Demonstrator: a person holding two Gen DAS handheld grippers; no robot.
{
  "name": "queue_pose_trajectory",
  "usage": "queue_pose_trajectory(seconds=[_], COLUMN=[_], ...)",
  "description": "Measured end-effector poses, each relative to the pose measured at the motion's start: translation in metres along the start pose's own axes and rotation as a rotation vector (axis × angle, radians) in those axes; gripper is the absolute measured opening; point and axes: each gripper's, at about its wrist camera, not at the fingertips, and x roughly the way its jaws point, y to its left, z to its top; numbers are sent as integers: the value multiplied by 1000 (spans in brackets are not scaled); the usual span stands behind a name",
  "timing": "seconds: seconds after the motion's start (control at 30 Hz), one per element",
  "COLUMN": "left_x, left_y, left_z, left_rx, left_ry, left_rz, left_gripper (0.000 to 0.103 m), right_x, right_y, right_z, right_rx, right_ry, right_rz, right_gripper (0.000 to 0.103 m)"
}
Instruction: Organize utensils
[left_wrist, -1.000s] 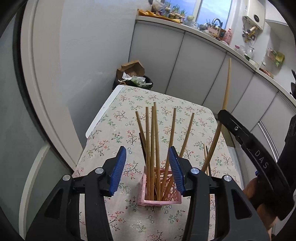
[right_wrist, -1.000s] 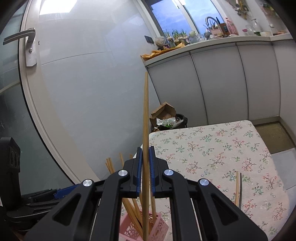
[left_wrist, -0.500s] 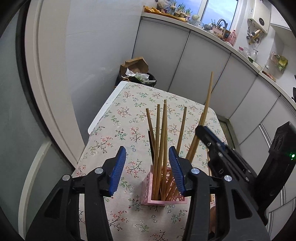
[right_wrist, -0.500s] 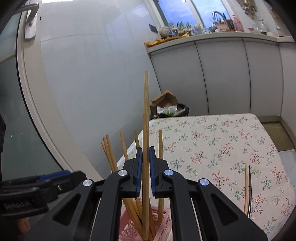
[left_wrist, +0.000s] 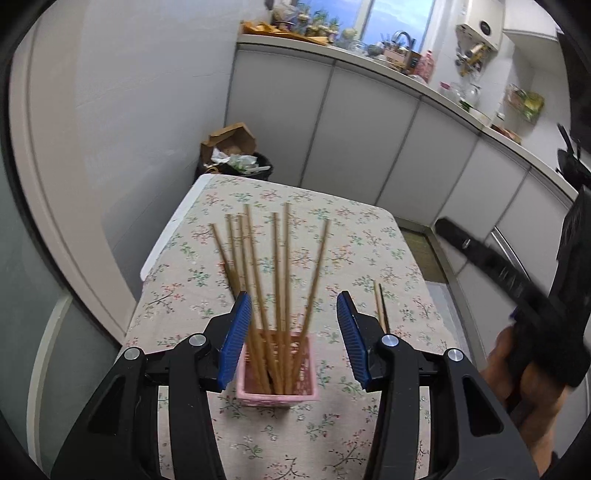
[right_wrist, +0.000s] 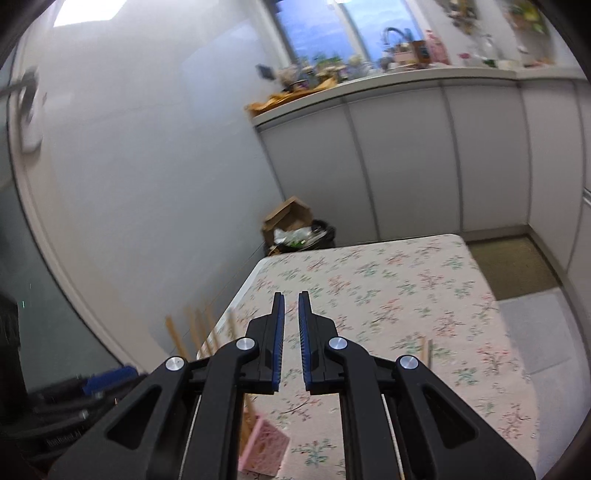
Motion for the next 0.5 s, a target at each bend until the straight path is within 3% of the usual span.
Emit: queue_pose_trajectory(seconds=[0.27, 0.5], left_x=[31, 82], left_y=[-61, -122], left_z=[-11, -28], left_rx=[89, 198], left_ry=[69, 178], left_rz=[-61, -86], left_gripper=[46, 46], right_x=[-17, 0], right_y=[-89, -151], right_z=[15, -6], right_rx=[161, 290], right_ry=[68, 265], right_rz=[-138, -246], right_gripper=[9, 9])
